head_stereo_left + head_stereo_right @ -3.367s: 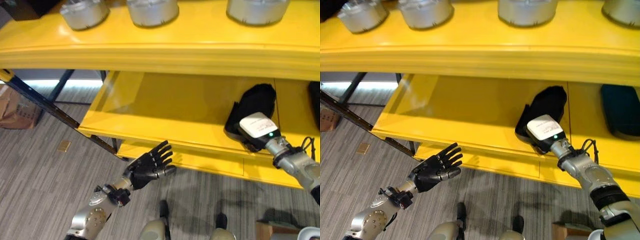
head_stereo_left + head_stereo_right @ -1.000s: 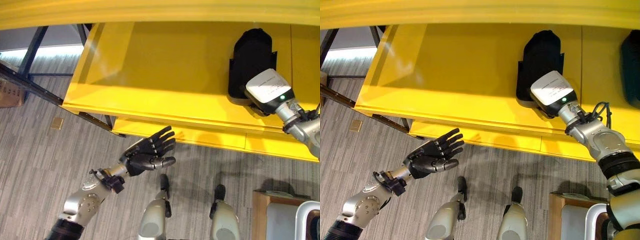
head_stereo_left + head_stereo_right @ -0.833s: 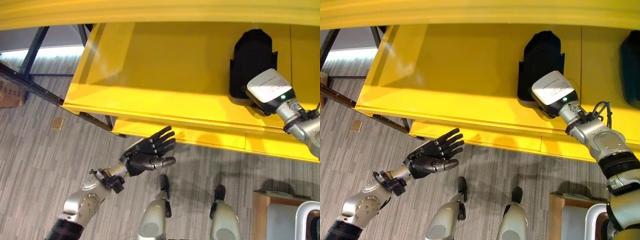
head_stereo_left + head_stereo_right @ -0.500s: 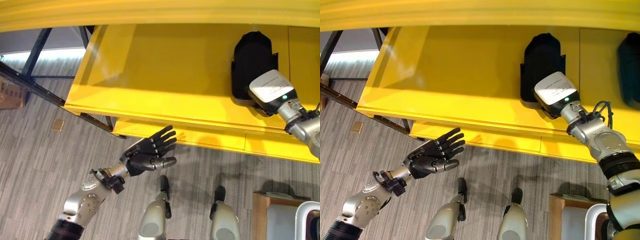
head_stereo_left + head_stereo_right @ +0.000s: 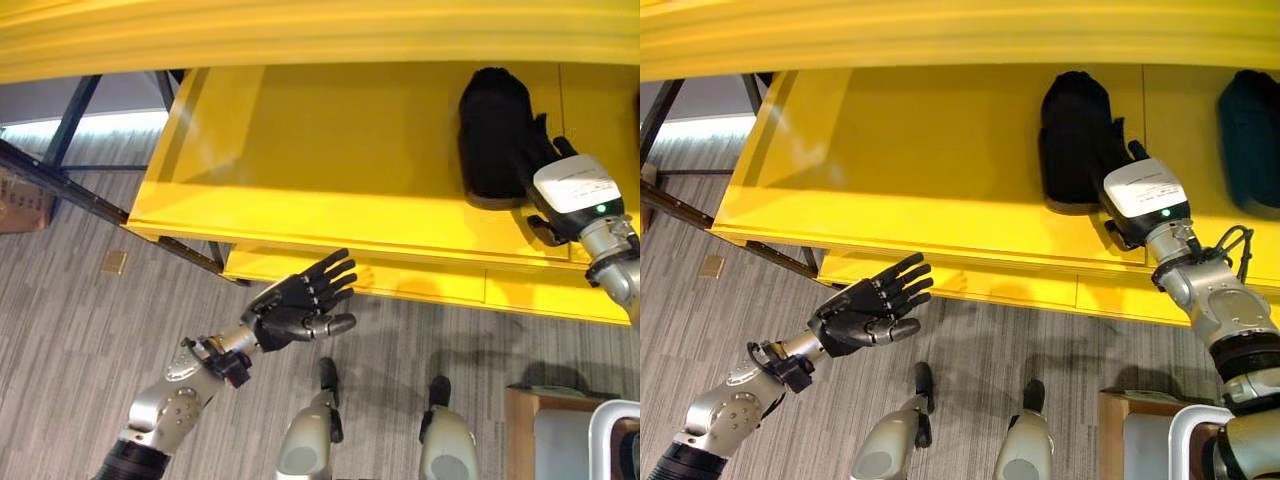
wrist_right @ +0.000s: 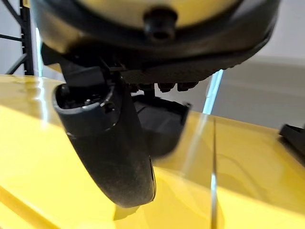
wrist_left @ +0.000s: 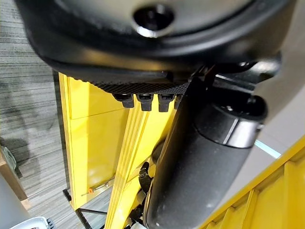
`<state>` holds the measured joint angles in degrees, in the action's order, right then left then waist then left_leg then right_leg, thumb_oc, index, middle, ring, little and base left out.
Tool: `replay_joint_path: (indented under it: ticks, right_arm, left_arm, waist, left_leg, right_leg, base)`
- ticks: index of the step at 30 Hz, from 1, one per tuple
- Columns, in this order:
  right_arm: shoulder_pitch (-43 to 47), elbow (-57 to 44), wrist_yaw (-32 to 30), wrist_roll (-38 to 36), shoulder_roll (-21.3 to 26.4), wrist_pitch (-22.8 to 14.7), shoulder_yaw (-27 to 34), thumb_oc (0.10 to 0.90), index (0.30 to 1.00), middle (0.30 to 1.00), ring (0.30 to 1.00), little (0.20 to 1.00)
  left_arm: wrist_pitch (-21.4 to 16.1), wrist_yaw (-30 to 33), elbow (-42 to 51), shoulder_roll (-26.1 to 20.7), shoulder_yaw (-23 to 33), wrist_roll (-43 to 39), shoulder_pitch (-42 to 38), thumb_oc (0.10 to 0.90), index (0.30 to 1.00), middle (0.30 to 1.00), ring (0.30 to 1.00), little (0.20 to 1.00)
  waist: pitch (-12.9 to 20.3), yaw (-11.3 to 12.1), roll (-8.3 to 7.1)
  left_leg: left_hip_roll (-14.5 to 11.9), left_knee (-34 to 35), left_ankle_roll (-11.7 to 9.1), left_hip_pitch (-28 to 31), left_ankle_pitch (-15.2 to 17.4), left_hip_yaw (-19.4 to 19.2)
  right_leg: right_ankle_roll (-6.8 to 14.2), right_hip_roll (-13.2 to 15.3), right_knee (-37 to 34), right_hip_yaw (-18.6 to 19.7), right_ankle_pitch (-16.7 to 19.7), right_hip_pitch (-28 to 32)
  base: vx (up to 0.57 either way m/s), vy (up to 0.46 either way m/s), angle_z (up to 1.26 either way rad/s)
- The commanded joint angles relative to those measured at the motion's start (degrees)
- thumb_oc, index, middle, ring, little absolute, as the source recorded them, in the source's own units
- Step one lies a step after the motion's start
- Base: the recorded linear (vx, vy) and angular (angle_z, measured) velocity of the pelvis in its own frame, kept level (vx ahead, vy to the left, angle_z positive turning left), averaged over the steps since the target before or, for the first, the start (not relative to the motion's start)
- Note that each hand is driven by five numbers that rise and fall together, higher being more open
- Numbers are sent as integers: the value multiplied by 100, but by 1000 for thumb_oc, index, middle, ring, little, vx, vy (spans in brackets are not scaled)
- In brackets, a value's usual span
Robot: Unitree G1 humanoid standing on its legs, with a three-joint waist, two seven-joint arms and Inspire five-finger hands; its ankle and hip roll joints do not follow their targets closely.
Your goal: Move parts from the plastic box to the shelf.
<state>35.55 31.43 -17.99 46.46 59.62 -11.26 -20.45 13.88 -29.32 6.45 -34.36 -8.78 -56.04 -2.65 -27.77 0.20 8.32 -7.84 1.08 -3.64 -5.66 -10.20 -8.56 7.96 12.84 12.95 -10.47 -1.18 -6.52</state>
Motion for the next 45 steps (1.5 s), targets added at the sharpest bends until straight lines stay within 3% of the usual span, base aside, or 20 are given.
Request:
replay_joint_path:
  ticks: [1,12,17,19,23,28,31,35,37,39,45]
  right_arm:
    - [226,-406,-349,-529,-52,135,237,900,1000,1000,1000,1000]
    - [-2,-595,-275,-909,-491,166,418,900,1000,1000,1000,1000]
    - [-55,-733,-800,-1064,-683,194,575,900,1000,1000,1000,1000]
    - [-262,-993,-1357,-1293,-937,196,861,900,1000,1000,1000,1000]
    - [-536,-1319,-1532,-1398,-1266,219,1197,900,1000,1000,1000,1000]
    - [-1199,-2163,-1999,-1576,-1886,-138,1642,900,1000,1000,1000,1000]
    - [-1512,-2571,-2144,-1517,-2144,-128,1712,900,1000,1000,1000,1000]
    - [-2322,-3065,-2512,-2000,-2633,-195,1850,900,1000,1000,1000,1000]
    - [-2790,-3193,-2476,-2155,-2949,-10,1856,900,1000,1000,1000,1000]
    - [-3079,-3186,-2221,-1861,-3004,200,1763,900,1000,1000,1000,1000]
    - [-3417,-3152,-1428,-1342,-2599,84,1739,900,1000,1000,1000,1000]
  left_arm:
    - [-270,-177,539,326,58,-396,17,900,1000,1000,1000,1000]
    - [-274,-117,465,495,-27,-380,-43,900,1000,1000,1000,1000]
    - [-314,-59,486,564,-78,-378,-48,900,1000,1000,1000,1000]
    - [-353,-33,526,647,-108,-416,-5,900,1000,1000,1000,1000]
    - [-367,41,579,714,-104,-493,45,900,1000,1000,1000,1000]
    - [-504,227,656,922,-148,-504,160,900,1000,1000,1000,1000]
    - [-585,284,691,1007,-161,-541,222,900,1000,1000,1000,1000]
    - [-767,372,720,1137,-178,-554,374,900,1000,1000,1000,1000]
    - [-904,402,741,1177,-152,-546,469,900,1000,1000,1000,1000]
    - [-937,298,741,1186,-68,-691,525,900,1000,1000,1000,1000]
    - [-989,274,746,1044,83,-565,544,900,1000,1000,1000,1000]
  waist:
    - [579,11,-235]
    - [619,-47,-159]
    - [647,-89,-101]
    - [674,-138,-44]
    - [721,-199,8]
    - [823,-376,118]
    - [856,-456,155]
    - [977,-625,181]
    - [1033,-744,177]
    - [1083,-807,117]
    - [1208,-840,-135]
  left_leg:
    - [-148,-301,-203,176,767,46]
    - [-113,-277,-182,277,777,56]
    - [-102,-259,-176,328,775,41]
    - [-87,-235,-170,382,774,29]
    - [-76,-210,-166,437,784,3]
    - [-63,-124,-147,573,775,-73]
    - [-55,-99,-140,623,775,-110]
    - [-40,-47,-109,735,803,-211]
    - [-23,5,-95,789,824,-274]
    - [-13,36,-78,828,847,-346]
    - [-12,95,-79,889,895,-433]
  right_leg:
    - [-462,-468,229,95,-637,-48]
    - [-474,-447,215,130,-638,23]
    - [-485,-437,200,149,-636,57]
    - [-487,-430,172,177,-627,97]
    - [-479,-417,139,211,-621,128]
    - [-459,-405,30,330,-585,192]
    - [-449,-400,-15,388,-565,221]
    - [-418,-386,-134,502,-508,294]
    - [-394,-391,-252,595,-451,318]
    - [-369,-396,-401,649,-377,383]
    - [-302,-432,-720,663,-198,484]
  base:
    - [41,33,-8]
    - [10,12,-1]
    - [16,45,-2]
    - [37,101,-1]
    - [28,79,-3]
    - [34,105,-9]
    - [30,102,-7]
    - [40,112,-15]
    - [6,127,-21]
    - [1,93,-17]
    - [-8,5,-6]
